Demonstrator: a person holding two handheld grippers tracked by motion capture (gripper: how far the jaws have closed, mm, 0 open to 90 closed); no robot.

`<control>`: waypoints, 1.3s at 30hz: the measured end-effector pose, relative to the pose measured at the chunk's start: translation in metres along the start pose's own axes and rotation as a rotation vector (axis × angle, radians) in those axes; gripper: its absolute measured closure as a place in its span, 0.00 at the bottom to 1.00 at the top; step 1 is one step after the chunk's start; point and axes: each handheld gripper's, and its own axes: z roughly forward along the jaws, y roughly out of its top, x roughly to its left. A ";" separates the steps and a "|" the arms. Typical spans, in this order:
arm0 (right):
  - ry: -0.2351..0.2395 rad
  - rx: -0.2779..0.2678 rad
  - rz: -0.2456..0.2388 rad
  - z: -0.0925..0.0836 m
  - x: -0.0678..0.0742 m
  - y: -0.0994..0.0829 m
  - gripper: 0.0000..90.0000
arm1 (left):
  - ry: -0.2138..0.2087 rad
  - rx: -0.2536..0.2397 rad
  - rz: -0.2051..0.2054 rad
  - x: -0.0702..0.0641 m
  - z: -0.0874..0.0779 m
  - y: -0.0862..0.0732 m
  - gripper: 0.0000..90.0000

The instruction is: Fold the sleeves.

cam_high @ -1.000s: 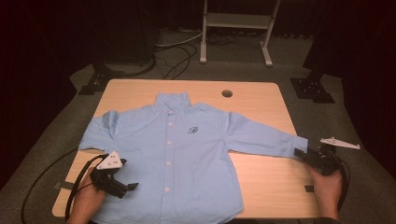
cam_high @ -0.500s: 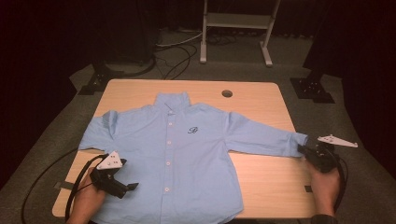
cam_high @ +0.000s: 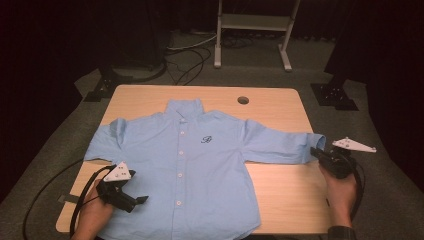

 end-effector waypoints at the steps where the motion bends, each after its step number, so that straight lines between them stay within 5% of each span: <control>1: 0.008 -0.003 -0.008 0.001 0.002 0.002 0.98 | 0.000 0.000 0.000 0.000 0.000 0.000 0.00; 23: 0.165 -0.016 -0.125 0.029 0.058 0.035 0.98 | 0.000 0.000 0.000 0.000 0.000 0.000 0.00; 39: 0.270 -0.017 -0.163 0.055 0.095 0.054 0.98 | 0.002 0.000 -0.001 0.000 0.000 0.000 0.00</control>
